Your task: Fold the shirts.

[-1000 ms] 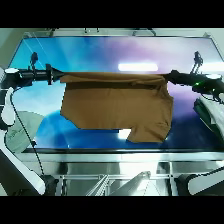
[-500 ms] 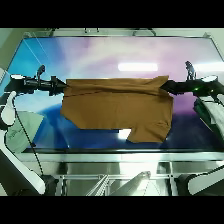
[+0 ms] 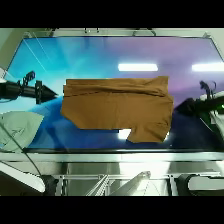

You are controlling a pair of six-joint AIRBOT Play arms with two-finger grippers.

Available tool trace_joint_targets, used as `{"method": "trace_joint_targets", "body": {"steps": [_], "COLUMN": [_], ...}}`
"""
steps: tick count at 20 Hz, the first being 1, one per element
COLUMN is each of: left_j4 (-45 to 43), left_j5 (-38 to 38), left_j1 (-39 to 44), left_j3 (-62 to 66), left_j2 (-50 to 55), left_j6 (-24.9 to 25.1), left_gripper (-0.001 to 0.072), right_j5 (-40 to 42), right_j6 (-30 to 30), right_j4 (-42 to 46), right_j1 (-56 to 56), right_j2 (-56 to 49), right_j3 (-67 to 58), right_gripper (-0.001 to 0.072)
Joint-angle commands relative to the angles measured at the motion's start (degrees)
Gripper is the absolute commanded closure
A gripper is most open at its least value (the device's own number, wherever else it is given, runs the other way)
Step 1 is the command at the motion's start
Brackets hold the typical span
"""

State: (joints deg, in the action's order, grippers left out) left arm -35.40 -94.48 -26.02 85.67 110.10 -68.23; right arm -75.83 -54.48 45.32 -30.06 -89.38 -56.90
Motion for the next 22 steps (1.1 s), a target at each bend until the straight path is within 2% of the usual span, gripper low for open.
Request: {"method": "trace_joint_targets", "body": {"steps": [1, 4, 8, 13, 16, 22], "left_j4": [-4.55, -4.68, -5.62, -5.66, -5.60, -4.79], "left_j5": [2.58, 3.69, 7.13, 10.29, 15.78, 28.76], "left_j1": [-4.37, -7.06, -7.32, -5.09, -1.70, 0.66], "left_j3": [-18.25, -28.22, -36.09, -41.99, -42.64, -42.56], "left_j2": [-9.18, -13.99, -17.94, -18.34, -18.34, -18.34], "left_j6": [2.21, 2.91, 3.45, 4.92, 6.91, 7.26], "left_gripper": [0.0507, 0.0507, 0.0479, 0.0479, 0.0479, 0.0479], "right_j5": [2.60, 5.88, 8.37, 3.63, 2.71, -1.55], "right_j6": [-1.70, -0.35, 3.26, 1.27, 0.42, -0.33], "right_j4": [2.21, 1.92, -5.75, -6.84, -7.02, -6.95], "right_j1": [-6.27, -6.75, -1.53, 1.42, -0.24, -0.57], "right_j2": [7.21, 7.43, 5.51, 5.22, 6.93, 9.07], "right_j3": [15.12, 21.90, 25.00, 25.00, 25.00, 25.03], "right_gripper": [0.0351, 0.0351, 0.0352, 0.0352, 0.0353, 0.0353]}}
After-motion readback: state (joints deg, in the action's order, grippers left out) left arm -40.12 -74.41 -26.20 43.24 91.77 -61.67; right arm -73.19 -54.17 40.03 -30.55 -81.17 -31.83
